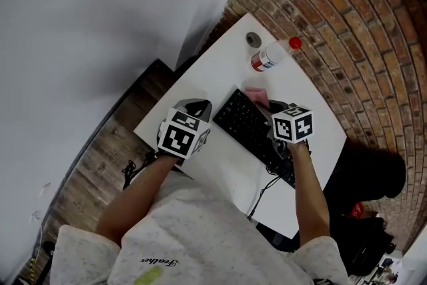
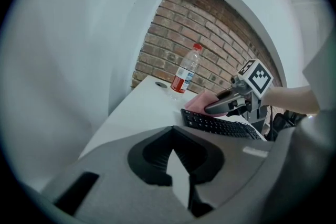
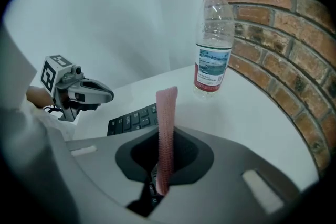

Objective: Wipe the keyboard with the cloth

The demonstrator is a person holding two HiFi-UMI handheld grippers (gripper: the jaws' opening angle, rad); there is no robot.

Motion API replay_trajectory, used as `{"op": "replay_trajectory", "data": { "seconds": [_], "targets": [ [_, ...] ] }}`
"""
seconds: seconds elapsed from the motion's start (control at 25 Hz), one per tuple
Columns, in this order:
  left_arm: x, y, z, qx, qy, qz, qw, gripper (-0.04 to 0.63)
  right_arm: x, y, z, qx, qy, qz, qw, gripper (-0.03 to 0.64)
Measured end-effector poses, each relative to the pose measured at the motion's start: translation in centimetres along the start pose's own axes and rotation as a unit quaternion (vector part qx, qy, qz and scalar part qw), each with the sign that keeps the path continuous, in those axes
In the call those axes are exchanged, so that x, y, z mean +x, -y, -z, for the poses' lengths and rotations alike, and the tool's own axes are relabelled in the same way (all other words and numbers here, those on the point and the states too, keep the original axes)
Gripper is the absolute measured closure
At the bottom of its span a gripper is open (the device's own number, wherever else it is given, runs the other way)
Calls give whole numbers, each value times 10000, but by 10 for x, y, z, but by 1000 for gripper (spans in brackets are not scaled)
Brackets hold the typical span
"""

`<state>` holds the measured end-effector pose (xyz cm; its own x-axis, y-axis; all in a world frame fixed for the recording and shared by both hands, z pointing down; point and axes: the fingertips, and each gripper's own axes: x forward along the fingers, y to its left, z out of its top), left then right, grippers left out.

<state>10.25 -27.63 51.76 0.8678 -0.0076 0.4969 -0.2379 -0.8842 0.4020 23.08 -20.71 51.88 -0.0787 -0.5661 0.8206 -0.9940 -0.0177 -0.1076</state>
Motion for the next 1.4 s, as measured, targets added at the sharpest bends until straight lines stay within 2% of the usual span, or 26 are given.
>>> {"op": "replay_trajectory", "data": {
  "seconds": [0.72,0.88,0.96,1.04,1.2,1.28,1.4],
  "targets": [
    [-32,-28,5,-330,272,-428,9982,598,26,-25,-33,-512,-125,-244,9983,594],
    [-33,-24,6,-360,302,-424,9980,598,26,-26,-38,-972,-200,-186,9949,592],
    [-34,-23,7,-370,303,-427,9979,598,25,-26,-44,-1479,-246,-87,9887,594],
    [-35,-21,9,-379,298,-438,9979,598,24,-28,-49,-2104,-306,49,9771,594],
    [-38,-21,11,-422,310,-492,9974,598,29,-37,-53,-3279,-469,204,9433,593],
    [-41,-22,11,-449,330,-541,9970,598,32,-43,-52,-3661,-552,125,9289,593],
    [-45,-24,13,-509,356,-626,9961,598,36,-52,-48,-3900,-664,-42,9184,594]
  ]
}}
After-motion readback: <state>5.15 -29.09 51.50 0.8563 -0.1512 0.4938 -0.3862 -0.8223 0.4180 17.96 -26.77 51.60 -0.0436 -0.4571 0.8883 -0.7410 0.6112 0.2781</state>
